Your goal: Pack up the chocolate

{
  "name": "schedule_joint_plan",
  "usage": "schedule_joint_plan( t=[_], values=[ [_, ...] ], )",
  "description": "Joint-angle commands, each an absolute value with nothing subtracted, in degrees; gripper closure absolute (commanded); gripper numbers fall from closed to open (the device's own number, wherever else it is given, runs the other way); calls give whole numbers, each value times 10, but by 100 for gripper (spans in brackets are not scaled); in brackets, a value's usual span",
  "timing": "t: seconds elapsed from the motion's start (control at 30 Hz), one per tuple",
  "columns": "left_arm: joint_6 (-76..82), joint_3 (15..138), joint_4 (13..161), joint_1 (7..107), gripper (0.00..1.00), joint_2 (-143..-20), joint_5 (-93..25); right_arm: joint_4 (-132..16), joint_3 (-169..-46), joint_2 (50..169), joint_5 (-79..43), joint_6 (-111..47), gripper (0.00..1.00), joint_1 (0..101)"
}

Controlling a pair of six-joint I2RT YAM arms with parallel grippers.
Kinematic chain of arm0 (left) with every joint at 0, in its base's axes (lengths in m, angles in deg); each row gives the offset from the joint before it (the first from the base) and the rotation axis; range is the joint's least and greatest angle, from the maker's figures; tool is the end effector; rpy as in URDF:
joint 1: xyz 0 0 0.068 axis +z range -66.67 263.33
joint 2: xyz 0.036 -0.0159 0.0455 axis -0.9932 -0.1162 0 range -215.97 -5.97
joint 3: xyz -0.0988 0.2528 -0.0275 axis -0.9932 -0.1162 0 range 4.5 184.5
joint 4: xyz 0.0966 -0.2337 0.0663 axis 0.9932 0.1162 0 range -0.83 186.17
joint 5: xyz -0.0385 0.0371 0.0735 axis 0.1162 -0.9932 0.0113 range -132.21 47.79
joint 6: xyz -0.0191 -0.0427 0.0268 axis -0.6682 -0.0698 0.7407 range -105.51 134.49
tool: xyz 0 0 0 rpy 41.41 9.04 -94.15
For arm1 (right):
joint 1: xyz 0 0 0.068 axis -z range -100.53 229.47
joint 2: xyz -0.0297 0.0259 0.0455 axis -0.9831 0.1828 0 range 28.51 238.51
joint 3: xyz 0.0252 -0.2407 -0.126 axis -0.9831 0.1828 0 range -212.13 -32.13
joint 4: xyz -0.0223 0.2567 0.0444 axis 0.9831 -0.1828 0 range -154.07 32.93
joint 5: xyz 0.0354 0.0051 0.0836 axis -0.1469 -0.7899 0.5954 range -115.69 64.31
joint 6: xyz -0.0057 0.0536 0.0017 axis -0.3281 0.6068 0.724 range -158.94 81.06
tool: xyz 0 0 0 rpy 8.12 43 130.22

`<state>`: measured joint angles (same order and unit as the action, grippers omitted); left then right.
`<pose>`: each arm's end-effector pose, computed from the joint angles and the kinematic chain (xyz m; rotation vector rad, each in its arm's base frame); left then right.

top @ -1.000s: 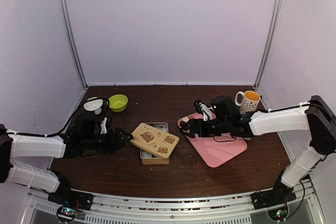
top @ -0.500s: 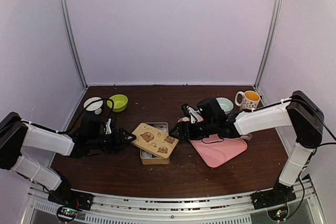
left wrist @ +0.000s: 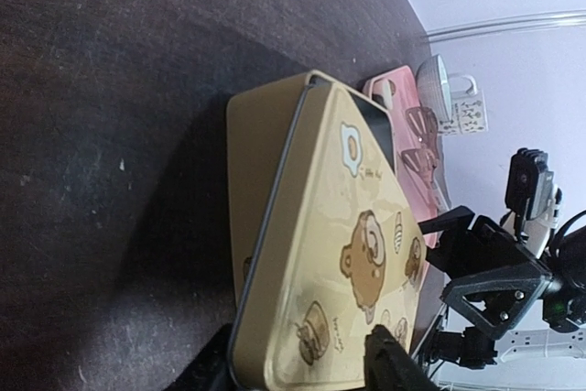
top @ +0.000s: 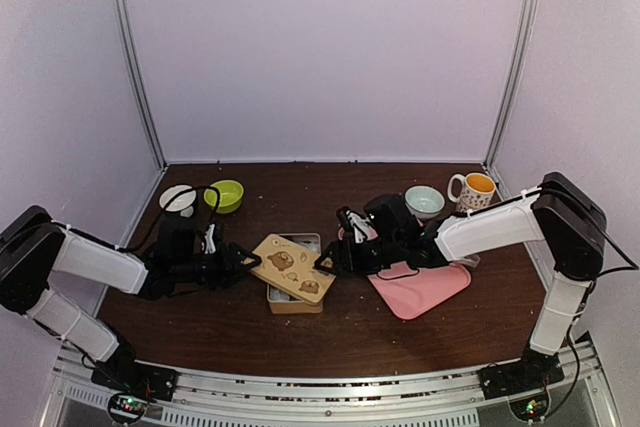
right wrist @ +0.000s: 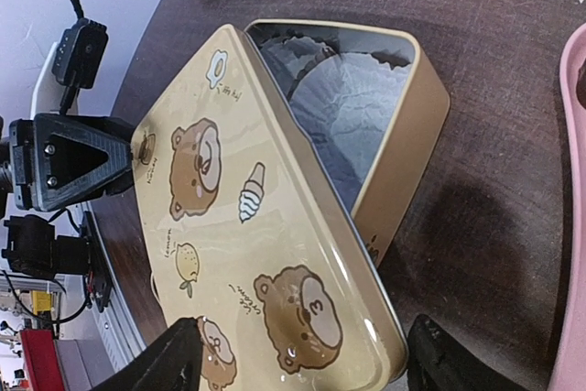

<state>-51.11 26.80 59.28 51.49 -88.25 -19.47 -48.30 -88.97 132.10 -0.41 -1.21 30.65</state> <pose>0.2063 -0.1443 0.1395 -0.4276 2.3586 -1.3472 0.2370 0.2942 0.1675 -0.5102 2.4444 1.2358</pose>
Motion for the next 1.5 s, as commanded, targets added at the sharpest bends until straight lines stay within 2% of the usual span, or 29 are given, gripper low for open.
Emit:
schedule_joint_plan(
  t=[0.0,0.03,0.13,0.2,0.3,0.37,0.57,0.93,1.17,1.33,1.47],
  values=[
    [-506,286,549,514,58,-900,-202,-480,-904,1326,-1,-11,24,297],
    [-504,287,547,515,62,-902,-203,-480,-904,1326,-1,-11,25,297],
    [-502,289,545,517,66,-901,-206,-479,-901,1323,1,-11,25,296],
    [-500,291,544,522,73,-899,-205,-478,-898,1318,0,-13,26,295],
    [-499,289,537,531,75,-890,-198,-480,-892,1307,-7,-18,25,295],
    [-497,289,535,536,82,-881,-191,-483,-889,1298,-16,-22,25,295],
    [-490,292,565,551,83,-820,-178,-513,-875,1250,-78,-38,21,296],
    [-451,339,739,609,84,-667,-130,-571,-857,1167,-144,-69,19,295],
    [-357,410,974,658,95,-565,-144,-611,-846,1127,-182,-95,17,296],
    [-340,422,1044,659,87,-570,-167,-625,-844,1124,-177,-104,17,296],
    [-397,357,949,657,65,-600,-122,-620,-842,1129,-160,-103,17,295]
  ],
)
